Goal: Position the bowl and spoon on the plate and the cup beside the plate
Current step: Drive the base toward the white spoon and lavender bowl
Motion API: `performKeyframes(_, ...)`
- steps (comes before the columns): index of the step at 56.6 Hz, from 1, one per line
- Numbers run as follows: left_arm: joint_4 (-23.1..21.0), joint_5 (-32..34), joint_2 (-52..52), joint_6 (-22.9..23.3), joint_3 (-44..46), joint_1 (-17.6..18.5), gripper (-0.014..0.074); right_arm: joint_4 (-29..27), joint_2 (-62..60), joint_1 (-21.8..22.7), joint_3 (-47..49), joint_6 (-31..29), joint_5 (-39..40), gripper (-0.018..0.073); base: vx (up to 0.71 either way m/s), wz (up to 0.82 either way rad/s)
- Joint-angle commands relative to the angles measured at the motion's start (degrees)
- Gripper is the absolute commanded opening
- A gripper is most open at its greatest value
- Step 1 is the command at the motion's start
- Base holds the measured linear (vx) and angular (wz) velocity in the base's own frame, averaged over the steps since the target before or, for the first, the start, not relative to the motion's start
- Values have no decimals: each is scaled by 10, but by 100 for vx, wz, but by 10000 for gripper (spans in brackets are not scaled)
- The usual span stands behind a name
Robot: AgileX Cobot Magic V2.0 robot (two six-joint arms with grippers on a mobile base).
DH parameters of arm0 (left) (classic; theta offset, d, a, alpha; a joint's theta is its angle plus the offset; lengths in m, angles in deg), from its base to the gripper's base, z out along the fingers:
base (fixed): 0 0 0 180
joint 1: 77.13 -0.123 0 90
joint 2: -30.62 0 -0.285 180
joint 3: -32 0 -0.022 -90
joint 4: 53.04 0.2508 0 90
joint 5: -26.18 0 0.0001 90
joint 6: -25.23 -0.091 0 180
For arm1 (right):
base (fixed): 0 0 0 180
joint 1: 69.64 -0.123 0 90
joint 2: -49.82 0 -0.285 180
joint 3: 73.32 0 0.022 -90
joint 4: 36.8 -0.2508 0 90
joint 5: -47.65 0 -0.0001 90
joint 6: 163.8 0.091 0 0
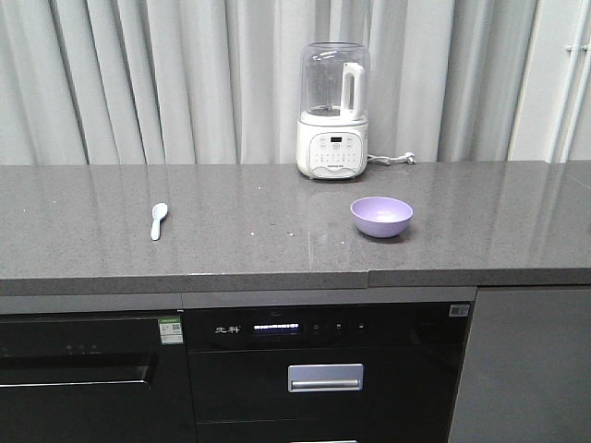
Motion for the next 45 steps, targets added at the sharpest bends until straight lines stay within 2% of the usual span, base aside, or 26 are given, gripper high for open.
performKeyframes(1, -1, 45, -4, 0, 14, 1, -6, 6, -3, 2, -2, -1, 45, -8, 0, 0)
performKeyframes(45, -1, 45, -4, 0, 14, 1, -6, 6, -3, 2, -2, -1, 45, -8, 0, 0)
